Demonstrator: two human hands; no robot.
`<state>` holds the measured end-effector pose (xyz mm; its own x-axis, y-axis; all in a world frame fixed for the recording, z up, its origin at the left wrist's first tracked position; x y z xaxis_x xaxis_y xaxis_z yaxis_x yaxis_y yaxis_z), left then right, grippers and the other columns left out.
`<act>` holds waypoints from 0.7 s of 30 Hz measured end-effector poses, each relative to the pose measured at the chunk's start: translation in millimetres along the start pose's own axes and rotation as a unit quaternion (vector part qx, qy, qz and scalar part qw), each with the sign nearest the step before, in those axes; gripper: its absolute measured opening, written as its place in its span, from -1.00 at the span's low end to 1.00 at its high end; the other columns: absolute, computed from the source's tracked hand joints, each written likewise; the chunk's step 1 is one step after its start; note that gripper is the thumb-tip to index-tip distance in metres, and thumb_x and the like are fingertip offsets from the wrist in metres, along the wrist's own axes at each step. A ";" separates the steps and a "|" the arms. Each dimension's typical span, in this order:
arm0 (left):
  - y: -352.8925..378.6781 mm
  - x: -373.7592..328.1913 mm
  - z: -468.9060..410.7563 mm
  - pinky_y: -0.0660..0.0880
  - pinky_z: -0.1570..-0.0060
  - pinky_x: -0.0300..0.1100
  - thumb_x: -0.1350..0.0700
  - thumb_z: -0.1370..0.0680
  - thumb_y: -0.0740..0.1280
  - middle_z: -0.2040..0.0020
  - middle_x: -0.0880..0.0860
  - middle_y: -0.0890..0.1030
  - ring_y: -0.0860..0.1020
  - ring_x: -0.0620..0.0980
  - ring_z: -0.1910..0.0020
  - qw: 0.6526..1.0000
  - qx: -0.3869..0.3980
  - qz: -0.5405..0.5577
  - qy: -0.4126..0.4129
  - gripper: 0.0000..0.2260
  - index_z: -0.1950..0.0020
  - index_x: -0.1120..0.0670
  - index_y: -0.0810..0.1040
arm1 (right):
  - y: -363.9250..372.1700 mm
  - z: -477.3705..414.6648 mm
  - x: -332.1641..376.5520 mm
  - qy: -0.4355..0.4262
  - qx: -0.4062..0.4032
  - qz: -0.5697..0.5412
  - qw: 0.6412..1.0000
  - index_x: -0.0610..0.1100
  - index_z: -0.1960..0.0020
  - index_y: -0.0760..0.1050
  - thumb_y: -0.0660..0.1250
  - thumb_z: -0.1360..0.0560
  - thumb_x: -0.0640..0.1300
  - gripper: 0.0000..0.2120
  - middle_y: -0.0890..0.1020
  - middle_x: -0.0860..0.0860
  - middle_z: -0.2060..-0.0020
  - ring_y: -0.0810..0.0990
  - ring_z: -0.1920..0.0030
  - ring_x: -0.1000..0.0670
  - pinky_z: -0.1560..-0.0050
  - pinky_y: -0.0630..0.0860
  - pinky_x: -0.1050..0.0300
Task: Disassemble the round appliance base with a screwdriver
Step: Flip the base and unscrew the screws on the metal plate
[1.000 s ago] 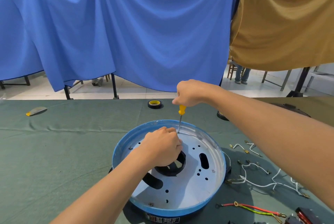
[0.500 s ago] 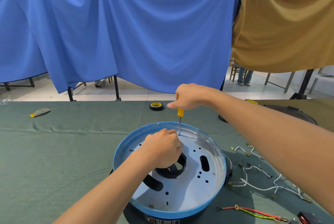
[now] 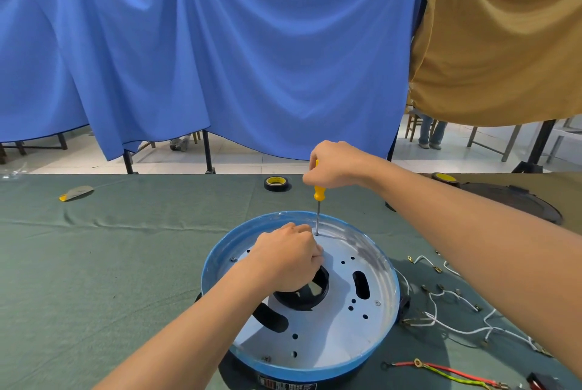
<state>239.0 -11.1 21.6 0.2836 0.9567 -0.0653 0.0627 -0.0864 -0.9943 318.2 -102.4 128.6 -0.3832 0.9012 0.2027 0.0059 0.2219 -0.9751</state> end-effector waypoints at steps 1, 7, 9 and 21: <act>0.0 -0.1 0.1 0.25 0.28 -0.14 -0.07 -0.65 0.10 -0.14 -0.08 0.47 0.39 -0.03 -0.14 1.000 0.000 0.000 -0.001 -0.69 -0.11 0.00 0.60 | -0.2 -0.8 -0.9 0.002 -0.002 0.006 1.000 -0.13 0.17 0.50 0.27 -0.40 0.01 -0.80 0.50 -0.04 0.31 0.41 0.30 -0.06 0.32 0.38 0.08; -1.0 -0.6 1.4 0.22 0.31 -0.15 -0.07 -0.65 0.09 -0.15 -0.09 0.47 0.38 -0.02 -0.15 1.000 -0.005 -0.002 0.000 -0.69 -0.08 -0.01 0.61 | 2.8 0.1 -4.8 0.000 0.004 -0.032 0.999 -0.27 0.00 0.58 0.27 -0.46 -0.10 -0.74 0.54 -0.15 0.29 0.37 0.29 -0.07 0.33 0.36 0.11; -1.0 -1.0 1.8 0.21 0.32 -0.16 -0.07 -0.65 0.09 -0.15 -0.08 0.47 0.38 -0.02 -0.15 1.000 -0.004 0.000 -0.002 -0.69 -0.08 0.00 0.60 | 0.4 2.1 -8.0 0.008 0.037 -0.070 0.997 -0.29 0.00 0.56 0.28 -0.45 -0.10 -0.73 0.47 -0.11 0.31 0.35 0.33 -0.05 0.39 0.40 0.16; -3.1 -2.8 2.8 0.35 0.19 -0.12 -0.07 -0.65 0.11 -0.18 -0.07 0.47 0.39 -0.03 -0.16 1.000 0.010 0.006 -0.007 -0.68 -0.24 0.00 0.57 | 2.0 10.0 -38.6 0.061 0.055 -0.166 0.983 -0.15 0.26 0.32 0.28 -0.49 -0.09 -0.76 0.24 -0.02 0.51 0.19 0.50 -0.02 0.48 0.21 0.24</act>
<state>235.3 -12.8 24.6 0.2712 0.9593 -0.0788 0.0404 -0.0931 -0.9948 323.8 -140.5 117.9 -0.2342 0.8250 0.5143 -0.2043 0.4754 -0.8557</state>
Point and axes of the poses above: each hand's wrist, its own z-axis away from the middle knuckle, its own y-axis out of the palm, x = y × z, the point moved 3 cm from there along -z, towards the middle knuckle
